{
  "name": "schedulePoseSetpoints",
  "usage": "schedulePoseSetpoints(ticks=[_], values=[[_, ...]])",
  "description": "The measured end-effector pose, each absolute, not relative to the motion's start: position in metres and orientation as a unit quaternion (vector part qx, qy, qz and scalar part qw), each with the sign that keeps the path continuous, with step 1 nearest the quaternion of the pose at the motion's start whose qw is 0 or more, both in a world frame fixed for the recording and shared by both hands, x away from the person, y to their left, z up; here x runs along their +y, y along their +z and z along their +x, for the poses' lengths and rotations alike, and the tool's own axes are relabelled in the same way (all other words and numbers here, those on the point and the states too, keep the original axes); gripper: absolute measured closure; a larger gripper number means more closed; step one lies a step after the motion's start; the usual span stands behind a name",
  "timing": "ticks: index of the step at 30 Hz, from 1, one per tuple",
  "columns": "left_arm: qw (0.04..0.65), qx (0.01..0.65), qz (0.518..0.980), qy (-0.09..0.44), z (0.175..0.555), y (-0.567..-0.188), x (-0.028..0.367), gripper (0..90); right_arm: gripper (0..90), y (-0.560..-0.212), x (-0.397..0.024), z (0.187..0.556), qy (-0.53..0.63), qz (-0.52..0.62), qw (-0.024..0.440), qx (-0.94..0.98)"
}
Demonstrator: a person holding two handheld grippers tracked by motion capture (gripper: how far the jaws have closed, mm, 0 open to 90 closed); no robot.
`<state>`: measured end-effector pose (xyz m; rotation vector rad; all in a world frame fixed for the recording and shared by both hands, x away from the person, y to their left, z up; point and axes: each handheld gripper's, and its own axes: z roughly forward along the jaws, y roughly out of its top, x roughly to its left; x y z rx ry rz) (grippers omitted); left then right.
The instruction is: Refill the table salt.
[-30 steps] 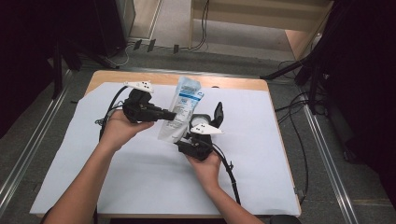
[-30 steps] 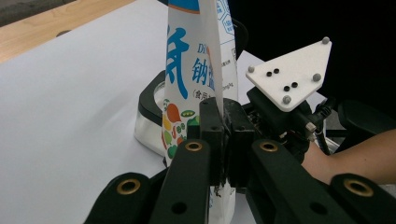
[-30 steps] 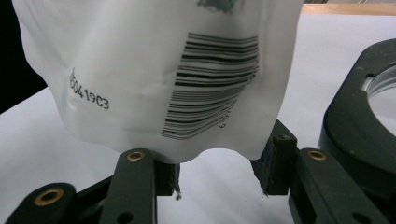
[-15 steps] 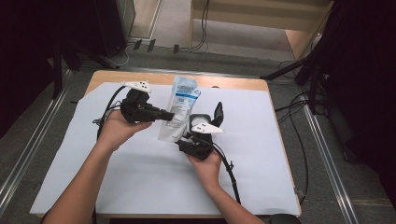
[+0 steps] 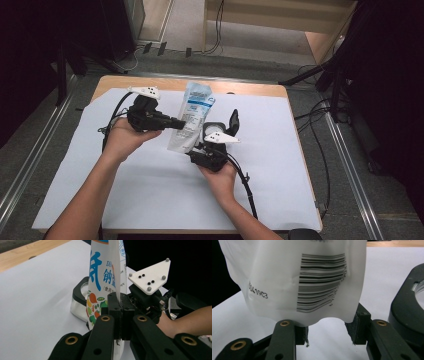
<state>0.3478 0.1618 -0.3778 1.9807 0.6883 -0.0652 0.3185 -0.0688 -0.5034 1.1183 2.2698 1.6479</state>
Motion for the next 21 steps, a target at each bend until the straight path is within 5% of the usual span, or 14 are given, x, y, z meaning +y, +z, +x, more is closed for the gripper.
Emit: schedulePoseSetpoints(ticks=[21], values=[[0.512,0.297,0.806,0.006,0.345,-0.366,0.185,90.0,56.4,-0.496,-0.068,0.307,0.524,0.341,0.037,0.780]])
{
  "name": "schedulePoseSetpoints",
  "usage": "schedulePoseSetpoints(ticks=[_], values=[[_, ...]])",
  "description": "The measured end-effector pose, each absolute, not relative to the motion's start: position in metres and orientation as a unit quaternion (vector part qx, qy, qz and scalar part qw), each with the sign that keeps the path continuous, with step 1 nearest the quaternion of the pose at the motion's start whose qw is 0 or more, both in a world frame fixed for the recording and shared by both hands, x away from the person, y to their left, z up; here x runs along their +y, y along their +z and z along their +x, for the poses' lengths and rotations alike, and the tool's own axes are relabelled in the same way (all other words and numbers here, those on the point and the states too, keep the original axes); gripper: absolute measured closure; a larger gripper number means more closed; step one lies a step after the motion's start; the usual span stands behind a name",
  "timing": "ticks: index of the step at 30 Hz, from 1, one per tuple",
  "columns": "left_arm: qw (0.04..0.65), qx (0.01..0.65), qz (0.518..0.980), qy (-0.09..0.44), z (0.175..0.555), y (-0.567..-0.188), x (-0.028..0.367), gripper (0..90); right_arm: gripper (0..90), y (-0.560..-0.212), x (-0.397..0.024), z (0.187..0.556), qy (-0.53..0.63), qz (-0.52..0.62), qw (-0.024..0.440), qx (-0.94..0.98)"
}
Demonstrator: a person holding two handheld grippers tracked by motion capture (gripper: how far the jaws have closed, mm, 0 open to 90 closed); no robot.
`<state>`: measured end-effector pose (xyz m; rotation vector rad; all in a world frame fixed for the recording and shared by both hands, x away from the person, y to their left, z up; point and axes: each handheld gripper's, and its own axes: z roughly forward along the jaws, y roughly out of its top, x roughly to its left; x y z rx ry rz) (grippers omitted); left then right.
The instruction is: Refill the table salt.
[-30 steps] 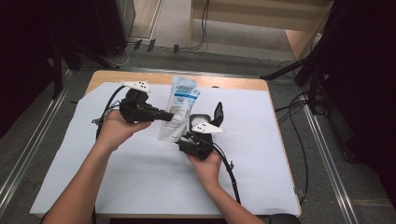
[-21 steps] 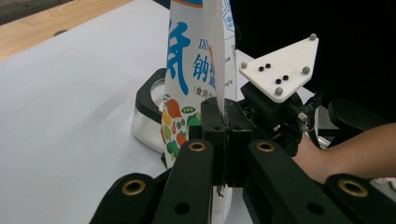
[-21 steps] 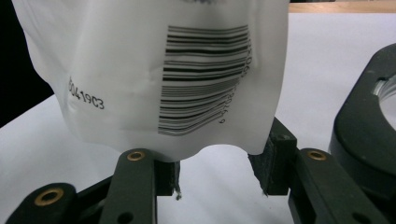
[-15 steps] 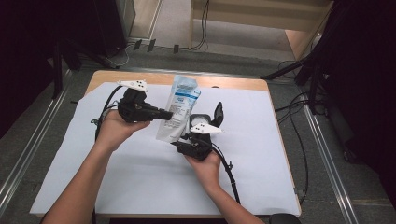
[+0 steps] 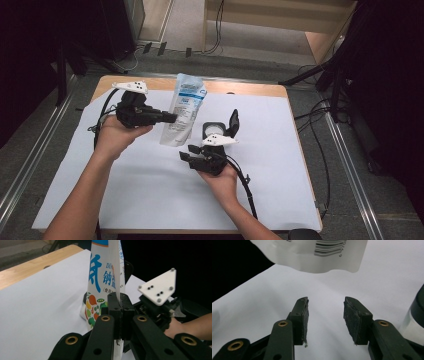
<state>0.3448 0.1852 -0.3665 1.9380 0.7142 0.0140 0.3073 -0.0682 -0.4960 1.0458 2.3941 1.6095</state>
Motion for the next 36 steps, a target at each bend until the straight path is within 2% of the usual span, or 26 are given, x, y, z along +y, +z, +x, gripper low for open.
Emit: schedulePoseSetpoints(ticks=[13,25,36], values=[[0.508,0.326,0.797,0.038,0.346,-0.372,0.208,90.0,55.3,-0.483,-0.097,0.299,0.526,0.326,0.019,0.785],[0.499,0.361,0.786,0.061,0.352,-0.387,0.231,90.0,55.5,-0.481,-0.142,0.297,0.513,0.337,0.035,0.789],[0.488,0.394,0.775,0.069,0.371,-0.407,0.242,90.0,55.8,-0.480,-0.166,0.300,0.512,0.358,0.048,0.779]])
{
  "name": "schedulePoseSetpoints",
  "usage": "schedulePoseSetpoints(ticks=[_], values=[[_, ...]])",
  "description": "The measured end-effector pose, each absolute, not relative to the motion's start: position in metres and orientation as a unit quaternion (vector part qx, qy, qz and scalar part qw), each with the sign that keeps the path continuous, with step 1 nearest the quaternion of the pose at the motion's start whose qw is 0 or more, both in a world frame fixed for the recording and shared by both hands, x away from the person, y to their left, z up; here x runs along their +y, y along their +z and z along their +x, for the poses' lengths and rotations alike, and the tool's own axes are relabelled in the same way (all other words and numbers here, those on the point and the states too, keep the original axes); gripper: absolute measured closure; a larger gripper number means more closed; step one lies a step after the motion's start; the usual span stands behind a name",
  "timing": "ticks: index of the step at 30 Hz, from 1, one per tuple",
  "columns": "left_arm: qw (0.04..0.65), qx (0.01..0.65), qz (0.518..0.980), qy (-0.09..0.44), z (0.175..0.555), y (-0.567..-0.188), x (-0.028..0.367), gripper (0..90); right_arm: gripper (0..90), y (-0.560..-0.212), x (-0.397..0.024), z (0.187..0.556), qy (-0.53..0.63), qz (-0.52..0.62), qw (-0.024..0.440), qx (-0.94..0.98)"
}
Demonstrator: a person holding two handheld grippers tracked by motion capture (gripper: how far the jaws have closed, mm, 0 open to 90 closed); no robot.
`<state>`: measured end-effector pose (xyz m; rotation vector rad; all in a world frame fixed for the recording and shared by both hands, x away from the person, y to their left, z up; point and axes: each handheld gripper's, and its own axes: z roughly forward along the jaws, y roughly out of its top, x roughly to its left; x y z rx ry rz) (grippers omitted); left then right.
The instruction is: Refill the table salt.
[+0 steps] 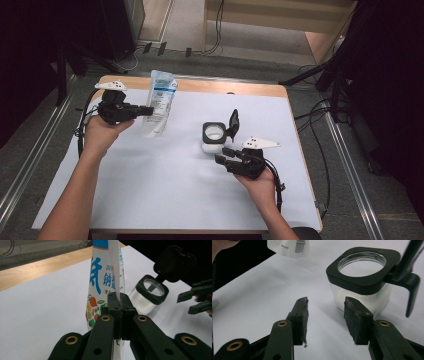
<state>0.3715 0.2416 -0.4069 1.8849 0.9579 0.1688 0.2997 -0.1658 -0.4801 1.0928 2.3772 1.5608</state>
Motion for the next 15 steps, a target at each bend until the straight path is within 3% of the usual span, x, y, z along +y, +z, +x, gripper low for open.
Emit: schedulePoseSetpoints(ticks=[15], values=[[0.464,0.409,0.781,0.082,0.399,-0.441,0.238,90.0,55.4,-0.482,-0.187,0.303,0.498,0.390,0.070,0.771]])
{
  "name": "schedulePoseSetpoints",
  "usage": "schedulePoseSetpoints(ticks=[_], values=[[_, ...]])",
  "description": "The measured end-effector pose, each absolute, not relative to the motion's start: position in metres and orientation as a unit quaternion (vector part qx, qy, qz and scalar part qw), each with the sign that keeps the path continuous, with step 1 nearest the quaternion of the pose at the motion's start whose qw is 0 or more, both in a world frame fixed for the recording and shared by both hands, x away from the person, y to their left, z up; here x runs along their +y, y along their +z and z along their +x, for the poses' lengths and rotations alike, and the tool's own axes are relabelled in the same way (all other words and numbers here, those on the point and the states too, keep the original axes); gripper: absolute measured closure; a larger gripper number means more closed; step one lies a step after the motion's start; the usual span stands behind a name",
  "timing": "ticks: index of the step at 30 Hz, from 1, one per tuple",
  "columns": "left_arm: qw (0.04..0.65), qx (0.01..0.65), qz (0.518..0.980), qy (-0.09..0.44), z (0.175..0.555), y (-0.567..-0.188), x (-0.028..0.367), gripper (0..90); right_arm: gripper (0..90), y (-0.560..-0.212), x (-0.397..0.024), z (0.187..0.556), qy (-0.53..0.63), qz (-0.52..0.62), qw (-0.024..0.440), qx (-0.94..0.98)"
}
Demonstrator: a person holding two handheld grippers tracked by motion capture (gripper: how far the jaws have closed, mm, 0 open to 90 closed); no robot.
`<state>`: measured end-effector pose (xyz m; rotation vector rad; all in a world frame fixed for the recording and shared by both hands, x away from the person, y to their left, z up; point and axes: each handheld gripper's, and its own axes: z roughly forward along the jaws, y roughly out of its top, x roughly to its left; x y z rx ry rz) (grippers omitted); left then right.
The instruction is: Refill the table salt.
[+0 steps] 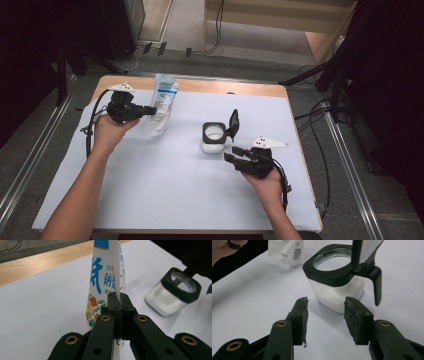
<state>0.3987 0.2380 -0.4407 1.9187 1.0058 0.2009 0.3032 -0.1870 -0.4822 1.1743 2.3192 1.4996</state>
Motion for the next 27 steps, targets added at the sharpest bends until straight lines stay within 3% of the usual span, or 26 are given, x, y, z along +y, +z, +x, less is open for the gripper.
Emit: schedulePoseSetpoints(ticks=[27], values=[[0.459,0.416,0.780,0.090,0.361,-0.465,0.262,90.0,54.7,-0.477,-0.215,0.323,0.499,0.421,0.098,0.751]])
